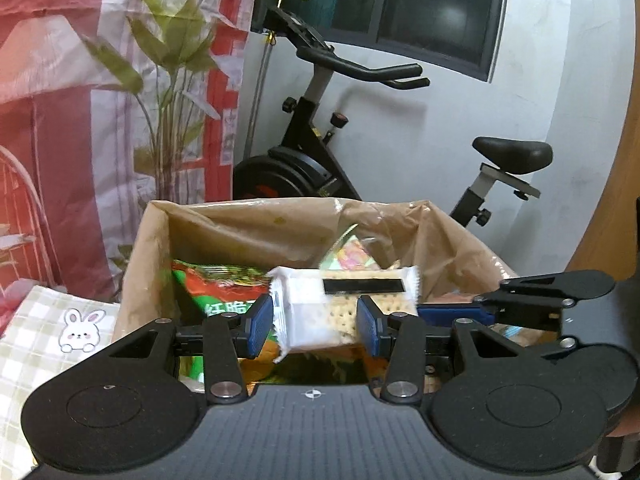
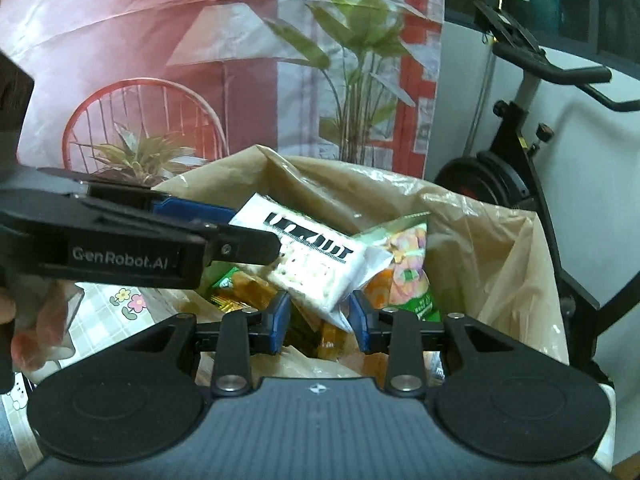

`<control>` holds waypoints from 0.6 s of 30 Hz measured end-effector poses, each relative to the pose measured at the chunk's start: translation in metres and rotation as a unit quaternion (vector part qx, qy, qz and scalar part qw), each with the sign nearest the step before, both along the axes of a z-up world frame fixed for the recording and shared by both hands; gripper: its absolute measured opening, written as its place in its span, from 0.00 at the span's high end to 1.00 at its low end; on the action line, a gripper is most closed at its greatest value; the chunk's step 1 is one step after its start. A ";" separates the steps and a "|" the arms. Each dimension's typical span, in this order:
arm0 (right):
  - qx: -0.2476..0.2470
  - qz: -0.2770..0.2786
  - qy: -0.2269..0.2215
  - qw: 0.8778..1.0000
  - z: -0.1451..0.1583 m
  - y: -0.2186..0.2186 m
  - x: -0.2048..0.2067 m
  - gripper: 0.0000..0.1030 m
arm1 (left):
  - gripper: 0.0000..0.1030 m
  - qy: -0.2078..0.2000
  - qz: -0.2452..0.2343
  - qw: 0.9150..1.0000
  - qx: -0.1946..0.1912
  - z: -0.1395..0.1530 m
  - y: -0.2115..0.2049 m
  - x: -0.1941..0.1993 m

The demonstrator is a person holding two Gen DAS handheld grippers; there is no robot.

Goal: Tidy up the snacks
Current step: 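Carry the cracker packet over the box and open the left tool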

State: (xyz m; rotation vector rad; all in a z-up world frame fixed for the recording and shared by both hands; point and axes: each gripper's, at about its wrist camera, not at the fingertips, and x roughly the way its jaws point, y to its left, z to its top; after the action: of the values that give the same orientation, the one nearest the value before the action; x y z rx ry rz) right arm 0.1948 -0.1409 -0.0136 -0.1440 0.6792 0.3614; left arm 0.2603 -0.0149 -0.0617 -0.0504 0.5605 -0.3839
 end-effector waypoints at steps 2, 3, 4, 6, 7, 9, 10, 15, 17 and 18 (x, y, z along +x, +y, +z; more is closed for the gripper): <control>-0.005 -0.007 0.008 1.000 0.001 0.002 0.000 0.63 | 0.52 -0.003 0.002 1.000 0.004 0.002 0.002 -0.003; -0.010 -0.011 0.010 1.000 0.003 0.004 0.000 0.61 | 0.51 -0.005 0.003 1.000 0.008 0.004 0.002 -0.004; -0.014 -0.015 0.011 1.000 0.005 0.005 0.000 0.54 | 0.46 -0.011 0.007 1.000 0.014 0.008 0.002 -0.006; -0.020 -0.026 0.008 0.999 0.011 0.005 -0.003 0.44 | 0.33 -0.021 0.020 0.999 0.037 0.016 0.002 -0.011; -0.019 -0.032 0.006 0.999 0.015 0.004 -0.005 0.36 | 0.29 -0.030 0.028 0.998 0.047 0.022 0.002 -0.016; -0.013 -0.044 0.001 0.999 0.024 0.002 -0.010 0.25 | 0.25 -0.043 0.031 0.997 0.050 0.032 0.004 -0.024; -0.008 -0.051 -0.002 0.999 0.030 0.001 -0.014 0.20 | 0.22 -0.047 0.033 0.997 0.049 0.038 0.006 -0.029; 0.012 -0.078 -0.019 0.997 0.059 0.000 -0.040 0.06 | 0.17 -0.067 0.051 0.995 0.053 0.067 0.010 -0.058; 0.019 -0.093 -0.034 0.995 0.071 0.000 -0.054 0.05 | 0.16 -0.081 0.064 0.992 0.067 0.078 0.009 -0.072; 0.021 -0.102 -0.042 0.994 0.076 -0.001 -0.062 0.05 | 0.16 -0.089 0.070 0.991 0.073 0.084 0.009 -0.080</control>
State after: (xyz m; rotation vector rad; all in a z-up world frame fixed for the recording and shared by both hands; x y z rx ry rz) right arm 0.1332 -0.1417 0.0627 -0.0485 0.5969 0.1733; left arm 0.1803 -0.0058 0.0225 0.0838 0.4049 -0.2081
